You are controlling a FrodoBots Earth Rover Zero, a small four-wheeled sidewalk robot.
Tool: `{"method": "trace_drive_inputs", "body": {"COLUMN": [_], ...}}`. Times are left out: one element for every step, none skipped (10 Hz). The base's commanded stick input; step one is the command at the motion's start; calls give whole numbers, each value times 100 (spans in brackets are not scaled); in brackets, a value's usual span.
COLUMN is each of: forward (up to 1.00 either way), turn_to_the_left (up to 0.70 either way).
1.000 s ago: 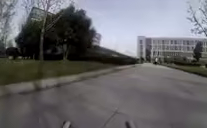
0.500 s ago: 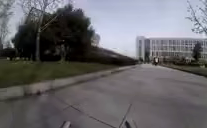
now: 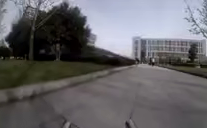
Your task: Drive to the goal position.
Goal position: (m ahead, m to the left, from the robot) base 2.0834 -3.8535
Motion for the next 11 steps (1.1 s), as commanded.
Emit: {"method": "trace_drive_inputs", "body": {"forward": [45, 45, 45, 45, 45, 45, 45, 45, 45, 45, 45], "turn_to_the_left": [-17, -7, 0, 0, 0, 0, 0, 0, 0, 0, 0]}}
